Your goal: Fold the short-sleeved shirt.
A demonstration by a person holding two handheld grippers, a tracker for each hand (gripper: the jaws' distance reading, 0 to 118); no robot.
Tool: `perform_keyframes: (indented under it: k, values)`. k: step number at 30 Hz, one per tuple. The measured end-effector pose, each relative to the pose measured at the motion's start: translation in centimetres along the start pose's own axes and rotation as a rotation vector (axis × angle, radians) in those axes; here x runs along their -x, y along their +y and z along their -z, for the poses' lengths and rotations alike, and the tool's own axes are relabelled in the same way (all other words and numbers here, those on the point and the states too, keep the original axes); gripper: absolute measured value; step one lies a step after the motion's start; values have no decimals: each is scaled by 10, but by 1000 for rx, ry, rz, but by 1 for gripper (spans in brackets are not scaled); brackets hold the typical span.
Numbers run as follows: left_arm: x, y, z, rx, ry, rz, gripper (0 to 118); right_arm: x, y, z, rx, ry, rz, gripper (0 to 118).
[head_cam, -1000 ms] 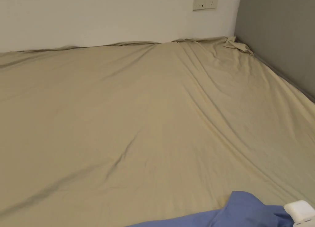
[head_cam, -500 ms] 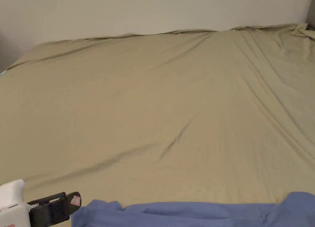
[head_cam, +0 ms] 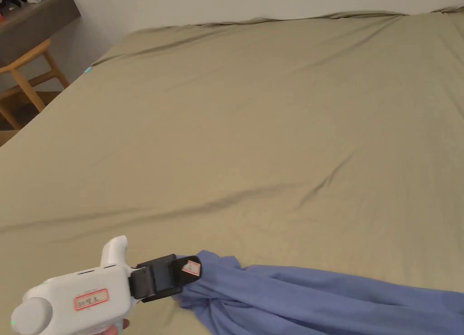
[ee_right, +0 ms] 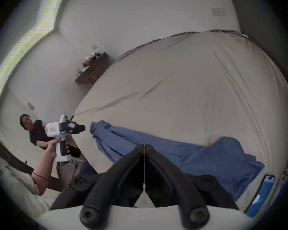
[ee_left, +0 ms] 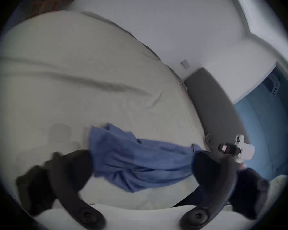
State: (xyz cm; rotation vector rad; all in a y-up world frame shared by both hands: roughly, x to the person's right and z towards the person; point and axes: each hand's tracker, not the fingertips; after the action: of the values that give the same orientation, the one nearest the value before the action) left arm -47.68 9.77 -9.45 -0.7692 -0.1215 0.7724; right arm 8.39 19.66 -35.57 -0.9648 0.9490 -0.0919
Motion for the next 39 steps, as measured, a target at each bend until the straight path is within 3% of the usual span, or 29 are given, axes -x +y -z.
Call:
perform_keyframes:
  k: [2, 6, 10, 11, 12, 13, 14, 16, 19, 24, 29, 31, 35, 39]
  values:
    - [19, 23, 1, -30, 15, -87, 118, -4, 0, -6, -5, 26, 20, 3]
    - [34, 24, 57, 61, 27, -23, 118, -13, -2, -9, -22, 111, 106, 3]
    - [16, 8, 121, 225, -143, -51, 118, -9, -1, -6, -15, 128, 108, 3]
    - [3, 3, 120, 181, -108, 0, 118, -6, 0, -5, -12, 124, 98, 3]
    - [-1, 7, 118, 108, -43, 88, 108, -3, 0, -5, -12, 119, 88, 3]
    - [-3, 8, 121, 124, -78, 61, 61, -1, 0, -4, -12, 118, 83, 3]
    - [3, 9, 125, 152, -150, -65, 21, -1, 1, -4, -9, 119, 83, 3]
    - [16, 0, 129, 132, -153, -225, 21, 1, 2, -2, -1, 118, 81, 3]
    - [21, -4, 115, 86, -170, -234, 21, 1, 5, -3, 1, 97, 72, 3]
    - [47, 5, 65, -56, -215, -360, 21, -2, 7, -10, -23, 92, 95, 3]
    - [68, 21, 11, -121, -75, -371, 21, -2, 11, -14, -59, 82, 122, 3]
    - [73, 28, -8, -126, 13, -325, 21, -1, 12, -15, -68, 91, 125, 3]
    - [19, 29, -17, -123, 236, -200, 21, 2, 12, -13, -73, 86, 113, 3]
    - [-84, 24, 1, -100, 227, 42, 21, 1, 13, -4, -49, 82, 130, 3]
